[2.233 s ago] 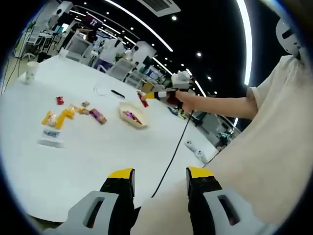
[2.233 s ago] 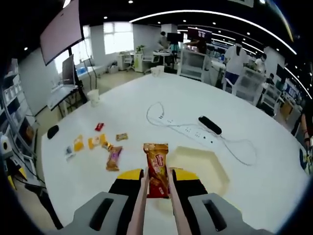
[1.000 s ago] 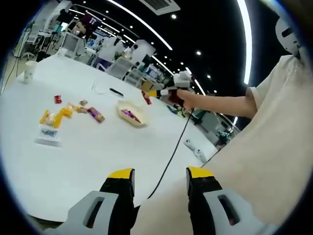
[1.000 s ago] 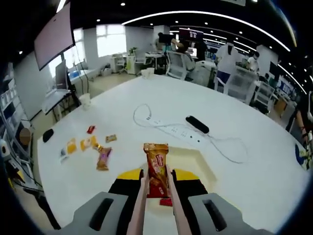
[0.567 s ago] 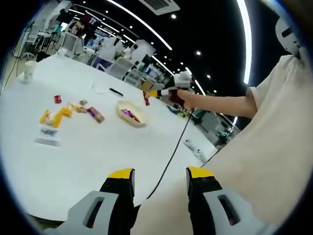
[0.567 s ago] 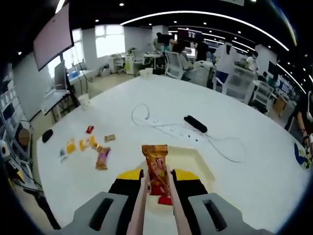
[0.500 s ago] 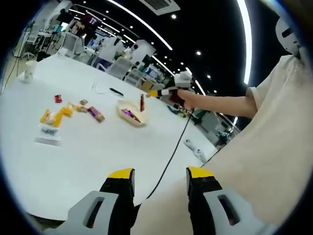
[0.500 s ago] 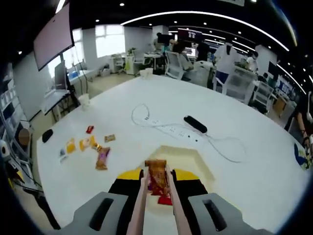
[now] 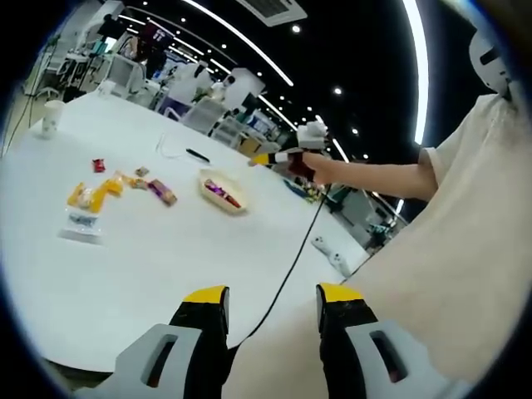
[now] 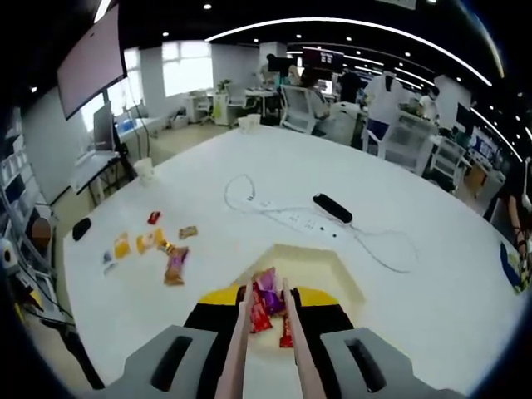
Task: Place the target food into the container with the food tongs after gripping and lifting it, then release it inside without dropping or visibly crushing the food.
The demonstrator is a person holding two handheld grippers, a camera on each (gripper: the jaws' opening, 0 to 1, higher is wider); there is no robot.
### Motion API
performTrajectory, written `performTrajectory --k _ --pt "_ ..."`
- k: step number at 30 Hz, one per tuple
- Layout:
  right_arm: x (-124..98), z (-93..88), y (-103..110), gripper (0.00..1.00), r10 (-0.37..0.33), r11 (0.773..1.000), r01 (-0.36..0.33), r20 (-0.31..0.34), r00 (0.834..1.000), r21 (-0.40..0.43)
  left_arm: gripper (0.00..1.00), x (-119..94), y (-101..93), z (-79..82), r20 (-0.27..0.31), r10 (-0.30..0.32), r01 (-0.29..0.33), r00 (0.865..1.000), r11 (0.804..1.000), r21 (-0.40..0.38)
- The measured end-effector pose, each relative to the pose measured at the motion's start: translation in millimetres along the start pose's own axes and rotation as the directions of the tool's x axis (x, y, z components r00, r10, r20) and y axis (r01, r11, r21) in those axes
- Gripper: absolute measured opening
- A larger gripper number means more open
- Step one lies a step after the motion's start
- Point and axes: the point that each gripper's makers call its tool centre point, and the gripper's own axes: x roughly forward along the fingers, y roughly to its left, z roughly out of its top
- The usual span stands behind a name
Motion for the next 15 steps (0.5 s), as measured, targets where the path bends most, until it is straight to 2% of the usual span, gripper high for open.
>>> performTrajectory --k 15 --pt "22 -0.2 21 0.23 0.054 0.999 -0.054 -0.01 0.999 -0.009 0.41 -2 2.2 0.0 0.007 0.012 -0.012 1.0 1.0 -0.006"
